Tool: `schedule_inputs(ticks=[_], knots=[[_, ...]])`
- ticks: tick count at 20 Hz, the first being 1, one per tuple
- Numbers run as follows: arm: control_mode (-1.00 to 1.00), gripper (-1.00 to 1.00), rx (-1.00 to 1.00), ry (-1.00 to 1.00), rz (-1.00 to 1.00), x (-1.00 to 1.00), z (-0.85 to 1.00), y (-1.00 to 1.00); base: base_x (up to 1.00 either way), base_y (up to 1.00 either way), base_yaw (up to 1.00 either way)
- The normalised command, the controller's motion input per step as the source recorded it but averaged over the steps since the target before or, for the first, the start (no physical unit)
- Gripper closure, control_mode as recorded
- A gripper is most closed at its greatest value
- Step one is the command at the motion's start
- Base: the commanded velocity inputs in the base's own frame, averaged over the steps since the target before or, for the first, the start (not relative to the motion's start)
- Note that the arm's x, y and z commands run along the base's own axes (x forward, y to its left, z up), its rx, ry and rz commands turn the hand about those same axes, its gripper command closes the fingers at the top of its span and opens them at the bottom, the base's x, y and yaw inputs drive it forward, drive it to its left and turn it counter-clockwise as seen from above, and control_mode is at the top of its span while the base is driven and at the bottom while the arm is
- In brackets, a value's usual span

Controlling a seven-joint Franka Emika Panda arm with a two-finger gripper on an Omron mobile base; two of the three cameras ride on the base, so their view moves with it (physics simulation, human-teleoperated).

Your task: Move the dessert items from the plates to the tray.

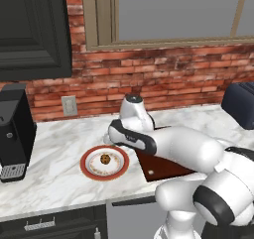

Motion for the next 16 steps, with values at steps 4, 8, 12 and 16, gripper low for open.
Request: schedule_inputs(ticks=[4, 8, 12, 16], knots=[[-1.0, -1.0, 0.0, 0.0, 0.09, -0.31, 0.0, 0.26, 0.0, 0.0, 0.0], [-1.0, -1.0, 0.0, 0.0, 0.13, -0.16, 0.0, 0.11, 0.0, 0.0, 0.0], [-1.0, -1.0, -0.01, 0.01, 0.17, -0.03, -0.07, 0.21, 0.0, 0.0, 0.0], [-1.0, -1.0, -0.02, 0.02, 0.16, 0.0, -0.08, 0.33, 0.0, 0.0, 0.0]])
